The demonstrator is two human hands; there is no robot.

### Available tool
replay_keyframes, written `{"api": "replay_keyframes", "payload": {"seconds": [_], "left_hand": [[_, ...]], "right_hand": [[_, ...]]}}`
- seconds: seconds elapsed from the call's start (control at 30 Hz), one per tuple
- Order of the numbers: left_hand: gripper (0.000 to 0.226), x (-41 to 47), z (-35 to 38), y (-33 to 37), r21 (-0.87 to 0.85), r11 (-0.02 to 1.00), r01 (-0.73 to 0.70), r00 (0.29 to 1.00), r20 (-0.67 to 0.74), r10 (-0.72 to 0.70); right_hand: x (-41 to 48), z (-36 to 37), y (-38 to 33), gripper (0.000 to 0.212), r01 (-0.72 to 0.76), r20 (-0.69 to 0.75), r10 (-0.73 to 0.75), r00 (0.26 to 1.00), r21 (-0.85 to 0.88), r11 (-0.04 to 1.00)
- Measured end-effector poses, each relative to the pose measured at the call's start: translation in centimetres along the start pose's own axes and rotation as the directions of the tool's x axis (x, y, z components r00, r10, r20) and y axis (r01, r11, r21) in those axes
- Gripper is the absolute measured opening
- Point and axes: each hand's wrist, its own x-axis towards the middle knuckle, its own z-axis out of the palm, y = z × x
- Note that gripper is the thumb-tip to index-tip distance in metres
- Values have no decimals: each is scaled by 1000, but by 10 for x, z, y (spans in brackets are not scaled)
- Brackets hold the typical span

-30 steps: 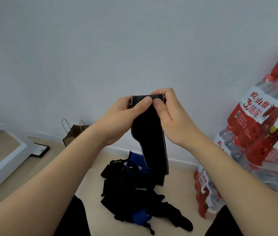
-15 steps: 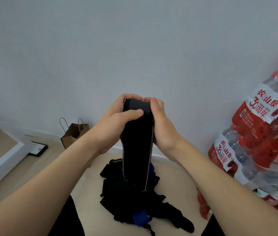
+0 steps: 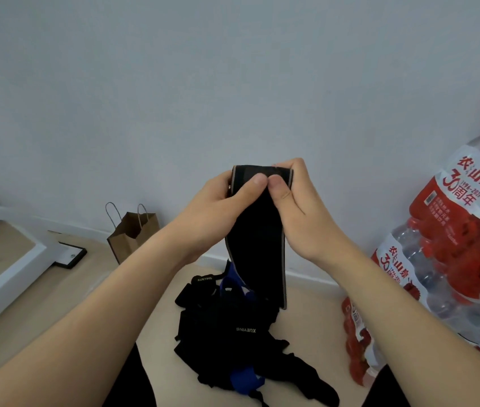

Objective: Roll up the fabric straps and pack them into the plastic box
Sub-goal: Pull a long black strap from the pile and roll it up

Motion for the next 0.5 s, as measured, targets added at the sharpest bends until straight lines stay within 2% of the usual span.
{"api": "replay_keyframes", "payload": {"seconds": [0.1,0.17,0.27,0.33,0.43,0.5], "left_hand": [[37,2,-5,-5,5,999,-53,999,-7,53],[32,5,-8,-8,40,996,-76,997,18,75],[28,9,-12,-12,72,995,-67,996,69,62],[32,11,-10,-12,-21,1000,-6,997,73,7],[33,14,-7,-13,-94,995,-27,1000,7,28],[26,18,-7,-15,-56,995,-81,995,-56,78]], "right_hand": [[2,-3,4,19,-40,34,37,999,102,994],[3,-5,7,21,-141,59,134,989,140,980],[3,-5,11,30,-229,40,226,973,72,971],[2,-4,13,24,-209,37,208,977,44,977],[1,0,13,17,-151,59,147,987,59,987],[1,0,11,24,-240,73,231,970,165,957]]}}
